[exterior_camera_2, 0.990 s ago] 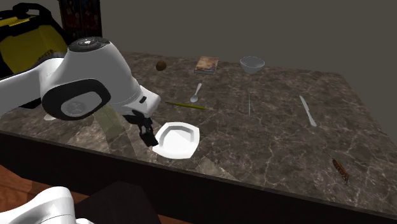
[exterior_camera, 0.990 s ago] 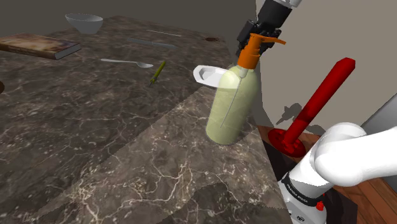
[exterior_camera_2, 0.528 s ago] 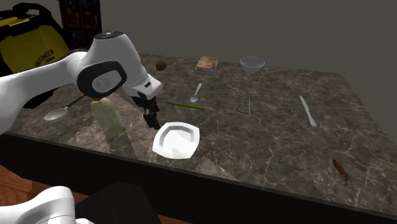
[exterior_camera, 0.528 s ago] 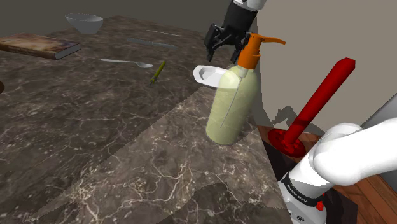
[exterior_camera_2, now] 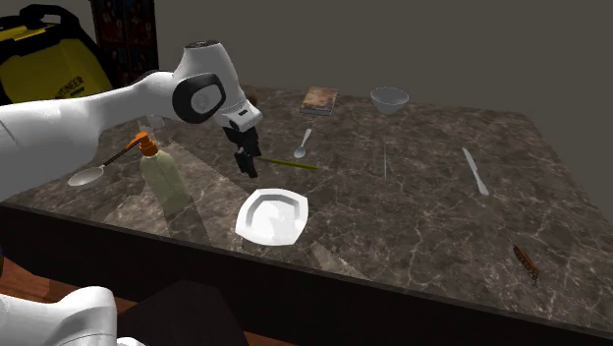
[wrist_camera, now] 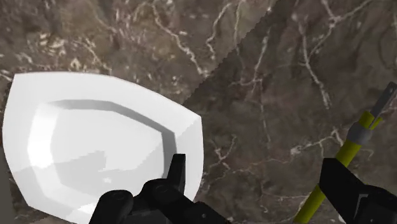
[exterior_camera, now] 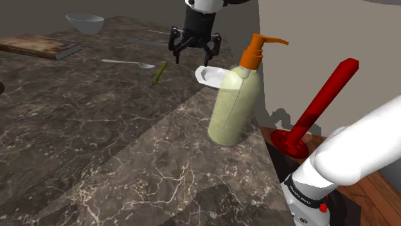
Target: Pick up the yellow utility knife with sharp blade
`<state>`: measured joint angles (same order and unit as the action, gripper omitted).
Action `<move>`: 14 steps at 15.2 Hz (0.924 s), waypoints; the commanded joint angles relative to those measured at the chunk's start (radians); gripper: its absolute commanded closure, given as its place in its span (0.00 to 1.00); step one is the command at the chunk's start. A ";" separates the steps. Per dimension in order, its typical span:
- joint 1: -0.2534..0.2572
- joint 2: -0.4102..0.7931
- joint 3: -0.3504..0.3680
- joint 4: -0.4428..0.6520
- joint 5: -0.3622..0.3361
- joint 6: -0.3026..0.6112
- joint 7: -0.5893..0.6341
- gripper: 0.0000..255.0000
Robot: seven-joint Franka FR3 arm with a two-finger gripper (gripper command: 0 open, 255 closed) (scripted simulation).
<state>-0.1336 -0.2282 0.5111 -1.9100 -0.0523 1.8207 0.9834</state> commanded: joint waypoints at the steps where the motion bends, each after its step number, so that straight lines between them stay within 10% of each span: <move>1: -0.008 0.102 0.048 0.078 -0.061 -0.009 0.110 0.00; 8: 0.097 0.509 0.111 0.464 -0.326 -0.156 0.445 0.00; 14: 0.097 0.514 0.101 0.402 -0.330 -0.093 0.464 0.00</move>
<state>-0.0345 0.2860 0.6124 -1.4948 -0.3821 1.7144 1.4442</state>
